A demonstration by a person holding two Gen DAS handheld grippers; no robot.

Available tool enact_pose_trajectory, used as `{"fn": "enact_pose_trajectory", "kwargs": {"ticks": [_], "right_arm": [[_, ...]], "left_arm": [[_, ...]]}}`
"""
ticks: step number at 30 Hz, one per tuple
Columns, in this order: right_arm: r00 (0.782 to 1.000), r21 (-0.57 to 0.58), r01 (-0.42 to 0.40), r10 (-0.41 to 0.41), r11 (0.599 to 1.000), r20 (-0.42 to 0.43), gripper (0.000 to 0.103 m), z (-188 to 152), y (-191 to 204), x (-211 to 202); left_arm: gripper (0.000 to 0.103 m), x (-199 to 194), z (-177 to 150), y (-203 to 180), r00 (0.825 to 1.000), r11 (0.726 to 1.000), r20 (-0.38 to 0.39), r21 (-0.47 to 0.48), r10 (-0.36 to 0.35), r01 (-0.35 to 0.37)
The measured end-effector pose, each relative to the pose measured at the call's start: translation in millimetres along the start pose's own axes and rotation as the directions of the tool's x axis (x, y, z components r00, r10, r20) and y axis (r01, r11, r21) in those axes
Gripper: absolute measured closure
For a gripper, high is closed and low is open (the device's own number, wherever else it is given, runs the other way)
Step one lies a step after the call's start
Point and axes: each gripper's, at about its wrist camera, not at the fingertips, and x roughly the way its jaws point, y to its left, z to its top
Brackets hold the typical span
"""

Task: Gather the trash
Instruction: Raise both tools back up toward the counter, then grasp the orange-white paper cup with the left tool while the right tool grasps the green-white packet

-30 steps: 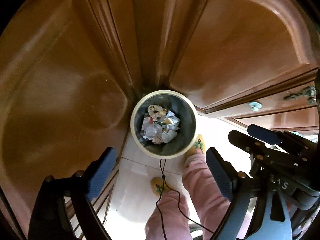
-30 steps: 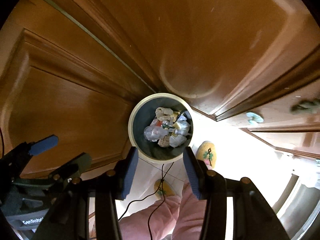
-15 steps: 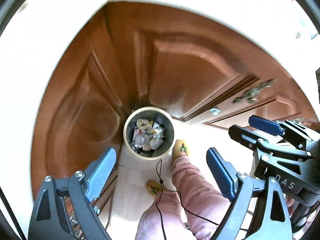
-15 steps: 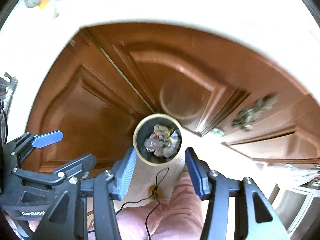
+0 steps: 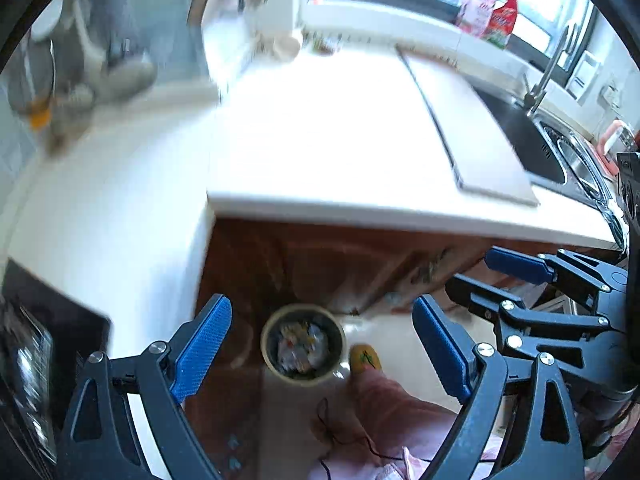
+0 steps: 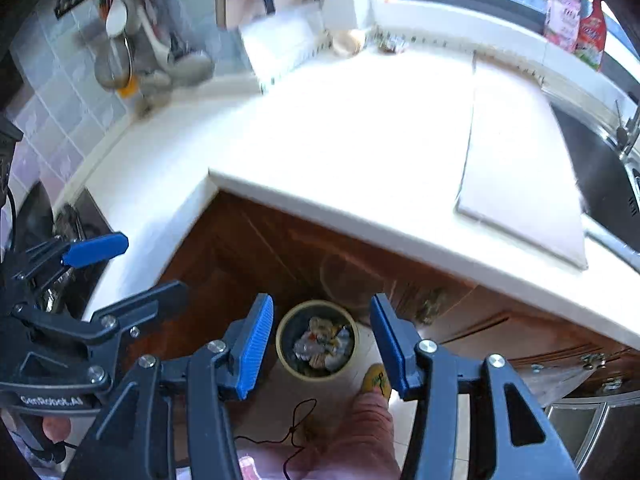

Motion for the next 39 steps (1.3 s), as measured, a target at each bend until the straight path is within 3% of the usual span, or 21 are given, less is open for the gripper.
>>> {"fn": "enact_pose_trajectory", "kwargs": {"ticks": [4, 10, 18, 21, 26, 31, 36, 39], "right_arm": [[0.999, 0.002, 0.009, -0.009, 1.000, 0.037, 0.052, 27, -7, -23], [0.998, 0.010, -0.006, 0.005, 1.000, 0.070, 0.052, 81, -32, -38], [0.997, 0.009, -0.032, 0.031, 0.999, 0.071, 0.052, 175, -86, -27], [0.996, -0.004, -0.033, 0.033, 0.999, 0.078, 0.052, 219, -105, -14], [0.995, -0.005, -0.067, 0.067, 0.998, 0.079, 0.052, 294, -142, 28], [0.992, 0.043, -0.117, 0.115, 0.992, 0.049, 0.052, 364, -183, 96], [0.984, 0.119, -0.175, 0.177, 0.977, -0.010, 0.053, 411, -214, 172], [0.980, 0.124, -0.191, 0.196, 0.974, -0.035, 0.064, 428, -222, 210]], "left_arm": [[0.009, -24, 34, -7, 0.998, 0.999, 0.056, 0.036, 0.029, -0.031], [0.009, -29, 90, -8, 0.991, 0.996, 0.115, 0.057, 0.062, -0.069], [0.008, 9, 188, -21, 0.986, 0.990, 0.122, 0.064, 0.118, -0.126], [0.009, 39, 230, -25, 0.990, 0.993, 0.091, 0.046, 0.106, -0.111], [0.009, 104, 304, -21, 0.994, 0.995, 0.048, -0.013, 0.101, -0.100], [0.009, 174, 370, -12, 0.982, 0.983, 0.034, -0.033, 0.184, -0.183], [0.012, 228, 407, 1, 0.971, 0.971, 0.029, -0.029, 0.239, -0.238], [0.017, 259, 423, 11, 0.968, 0.968, 0.012, -0.037, 0.250, -0.249]]}}
